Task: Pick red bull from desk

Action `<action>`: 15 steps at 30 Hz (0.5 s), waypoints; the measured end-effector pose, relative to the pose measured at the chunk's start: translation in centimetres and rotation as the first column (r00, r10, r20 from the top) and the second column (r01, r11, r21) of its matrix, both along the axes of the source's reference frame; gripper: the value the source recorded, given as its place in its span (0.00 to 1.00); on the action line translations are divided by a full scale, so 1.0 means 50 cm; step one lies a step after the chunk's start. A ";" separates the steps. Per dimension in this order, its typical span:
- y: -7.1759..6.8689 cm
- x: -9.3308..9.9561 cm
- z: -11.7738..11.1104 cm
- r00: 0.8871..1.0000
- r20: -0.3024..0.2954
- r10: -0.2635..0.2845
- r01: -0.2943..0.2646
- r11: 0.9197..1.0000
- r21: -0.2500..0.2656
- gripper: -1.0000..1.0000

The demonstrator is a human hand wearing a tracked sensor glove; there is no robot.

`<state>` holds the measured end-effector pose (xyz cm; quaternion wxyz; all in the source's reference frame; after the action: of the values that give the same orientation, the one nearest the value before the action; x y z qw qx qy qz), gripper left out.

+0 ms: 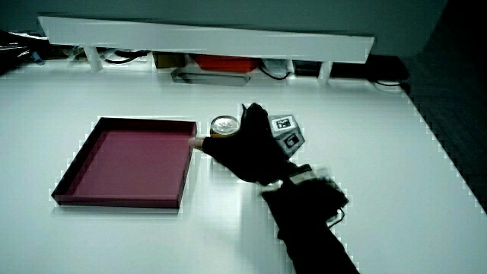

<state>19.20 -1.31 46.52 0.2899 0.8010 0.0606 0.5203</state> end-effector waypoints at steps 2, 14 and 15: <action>-0.006 -0.005 0.016 1.000 0.026 0.006 -0.007 1.000 0.023 0.50; -0.030 -0.023 0.069 0.995 -0.042 0.095 -0.091 0.991 0.096 0.50; -0.030 -0.021 0.076 0.993 -0.043 0.112 -0.108 0.989 0.099 0.50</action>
<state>18.14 -2.82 50.33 0.2202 0.8218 0.0865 0.5183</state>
